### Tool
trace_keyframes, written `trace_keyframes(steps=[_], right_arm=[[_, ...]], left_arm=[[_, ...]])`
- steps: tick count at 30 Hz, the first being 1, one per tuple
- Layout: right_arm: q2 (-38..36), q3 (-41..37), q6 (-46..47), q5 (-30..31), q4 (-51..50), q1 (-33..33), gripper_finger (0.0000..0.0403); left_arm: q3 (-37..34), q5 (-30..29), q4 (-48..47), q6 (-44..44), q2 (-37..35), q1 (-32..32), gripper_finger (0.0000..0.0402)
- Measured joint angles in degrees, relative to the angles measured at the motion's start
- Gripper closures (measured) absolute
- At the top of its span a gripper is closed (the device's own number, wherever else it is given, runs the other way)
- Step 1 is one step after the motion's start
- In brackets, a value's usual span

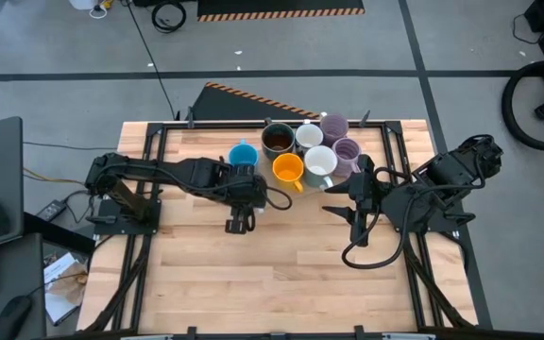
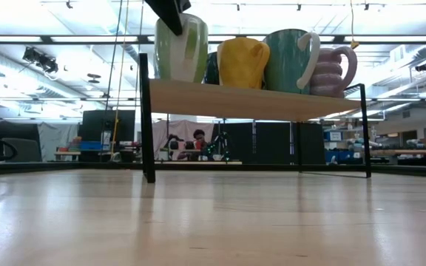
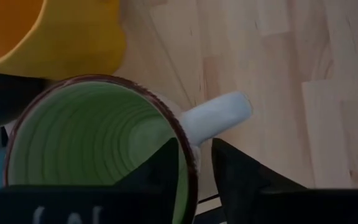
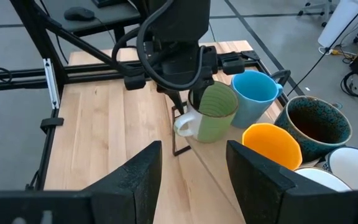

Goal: Place coffee mugs
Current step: Put the green mug on the shelf

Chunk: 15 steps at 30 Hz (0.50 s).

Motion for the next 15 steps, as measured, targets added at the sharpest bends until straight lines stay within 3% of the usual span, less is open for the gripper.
trace_keyframes(steps=[15], right_arm=[[0.0,0.0,-0.4,0.0,0.0,0.0,0.0218]], left_arm=[[3.5,-2.6,-1.4,1.0,0.1,0.0,0.0285]])
